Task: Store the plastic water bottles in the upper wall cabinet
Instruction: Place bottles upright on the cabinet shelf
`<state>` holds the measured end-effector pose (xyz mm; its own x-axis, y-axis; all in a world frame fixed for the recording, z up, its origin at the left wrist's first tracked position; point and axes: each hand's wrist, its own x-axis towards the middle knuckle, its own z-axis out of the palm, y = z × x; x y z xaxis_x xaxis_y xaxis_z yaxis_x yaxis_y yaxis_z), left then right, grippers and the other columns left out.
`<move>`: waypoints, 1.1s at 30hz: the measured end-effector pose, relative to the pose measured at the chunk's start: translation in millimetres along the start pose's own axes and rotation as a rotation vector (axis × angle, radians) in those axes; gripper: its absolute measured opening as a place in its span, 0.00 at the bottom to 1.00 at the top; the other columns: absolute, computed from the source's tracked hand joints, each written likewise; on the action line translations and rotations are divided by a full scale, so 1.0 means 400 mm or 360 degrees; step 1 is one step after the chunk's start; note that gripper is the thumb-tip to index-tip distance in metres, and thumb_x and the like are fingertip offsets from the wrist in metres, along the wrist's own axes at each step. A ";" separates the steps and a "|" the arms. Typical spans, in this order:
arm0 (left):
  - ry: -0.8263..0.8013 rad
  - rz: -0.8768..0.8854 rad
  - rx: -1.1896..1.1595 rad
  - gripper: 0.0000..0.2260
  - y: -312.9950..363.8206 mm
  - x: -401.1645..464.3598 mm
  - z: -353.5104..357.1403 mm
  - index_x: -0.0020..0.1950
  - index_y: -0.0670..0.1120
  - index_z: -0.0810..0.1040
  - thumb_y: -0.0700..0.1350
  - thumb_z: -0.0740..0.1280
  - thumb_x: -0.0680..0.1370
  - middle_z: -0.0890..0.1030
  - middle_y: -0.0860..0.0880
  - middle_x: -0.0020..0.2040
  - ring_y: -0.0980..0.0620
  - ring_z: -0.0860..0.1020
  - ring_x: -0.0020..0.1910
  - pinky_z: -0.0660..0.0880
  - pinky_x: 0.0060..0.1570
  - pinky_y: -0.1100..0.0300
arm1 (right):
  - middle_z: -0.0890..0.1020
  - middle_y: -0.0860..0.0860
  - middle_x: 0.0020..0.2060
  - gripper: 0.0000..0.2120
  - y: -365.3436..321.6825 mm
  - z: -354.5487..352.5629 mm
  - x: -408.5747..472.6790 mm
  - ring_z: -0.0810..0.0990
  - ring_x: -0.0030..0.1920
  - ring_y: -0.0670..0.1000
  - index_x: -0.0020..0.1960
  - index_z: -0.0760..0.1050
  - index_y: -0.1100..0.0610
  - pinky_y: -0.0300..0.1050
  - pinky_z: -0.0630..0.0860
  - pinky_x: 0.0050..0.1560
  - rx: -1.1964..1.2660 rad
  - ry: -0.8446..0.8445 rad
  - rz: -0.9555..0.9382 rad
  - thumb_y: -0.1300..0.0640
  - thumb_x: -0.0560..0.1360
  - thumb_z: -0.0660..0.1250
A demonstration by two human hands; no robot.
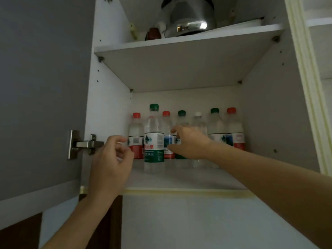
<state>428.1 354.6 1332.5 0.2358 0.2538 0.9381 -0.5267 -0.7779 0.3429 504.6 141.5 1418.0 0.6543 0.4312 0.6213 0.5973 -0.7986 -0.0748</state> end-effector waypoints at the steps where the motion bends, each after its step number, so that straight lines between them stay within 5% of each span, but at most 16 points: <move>1: 0.0023 -0.0032 -0.0037 0.11 -0.001 -0.001 0.002 0.60 0.53 0.73 0.52 0.61 0.78 0.78 0.57 0.45 0.60 0.77 0.44 0.70 0.36 0.65 | 0.78 0.52 0.61 0.32 -0.019 0.013 0.020 0.75 0.53 0.51 0.75 0.64 0.54 0.42 0.73 0.45 0.0109 -0.0054 0.0032 0.45 0.78 0.71; 5: 0.0155 -0.0038 -0.0062 0.11 -0.008 -0.007 0.008 0.62 0.52 0.72 0.50 0.62 0.80 0.79 0.55 0.49 0.59 0.78 0.48 0.72 0.39 0.64 | 0.78 0.56 0.58 0.32 -0.073 0.054 0.081 0.82 0.52 0.56 0.68 0.63 0.55 0.52 0.86 0.43 0.0588 -0.0338 0.0309 0.48 0.74 0.77; 12: 0.0472 0.0059 -0.0185 0.16 -0.004 -0.024 0.008 0.60 0.49 0.73 0.53 0.57 0.76 0.79 0.53 0.51 0.58 0.78 0.47 0.75 0.41 0.66 | 0.77 0.58 0.57 0.30 -0.091 0.092 0.128 0.83 0.53 0.61 0.60 0.63 0.54 0.58 0.86 0.40 0.0964 -0.0443 0.0442 0.64 0.69 0.80; 20: 0.0667 0.0060 -0.0387 0.12 -0.005 -0.024 0.009 0.58 0.49 0.74 0.49 0.56 0.78 0.81 0.54 0.49 0.55 0.81 0.47 0.79 0.44 0.62 | 0.82 0.61 0.58 0.24 -0.134 0.113 0.163 0.84 0.56 0.61 0.65 0.73 0.60 0.60 0.84 0.52 0.1056 -0.0630 0.0312 0.65 0.72 0.77; 26: 0.0673 0.0044 -0.0347 0.11 -0.006 -0.024 0.007 0.57 0.44 0.76 0.45 0.58 0.80 0.82 0.50 0.47 0.58 0.81 0.46 0.74 0.41 0.73 | 0.79 0.61 0.59 0.29 -0.234 0.156 0.192 0.84 0.55 0.61 0.66 0.65 0.59 0.57 0.86 0.46 0.1041 -0.0623 0.0211 0.63 0.72 0.78; 33: 0.0632 0.0009 -0.0266 0.10 -0.010 -0.023 0.006 0.57 0.42 0.76 0.44 0.58 0.81 0.80 0.47 0.47 0.56 0.80 0.45 0.75 0.38 0.72 | 0.78 0.59 0.59 0.29 -0.255 0.169 0.176 0.83 0.55 0.58 0.67 0.65 0.57 0.52 0.86 0.42 0.0918 -0.0619 0.0187 0.59 0.74 0.77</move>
<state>429.9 354.1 1322.1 -0.0831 0.4767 0.8751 -0.6598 -0.6844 0.3102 521.1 281.7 1416.7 0.7837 0.5605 0.2678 0.5926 -0.5452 -0.5929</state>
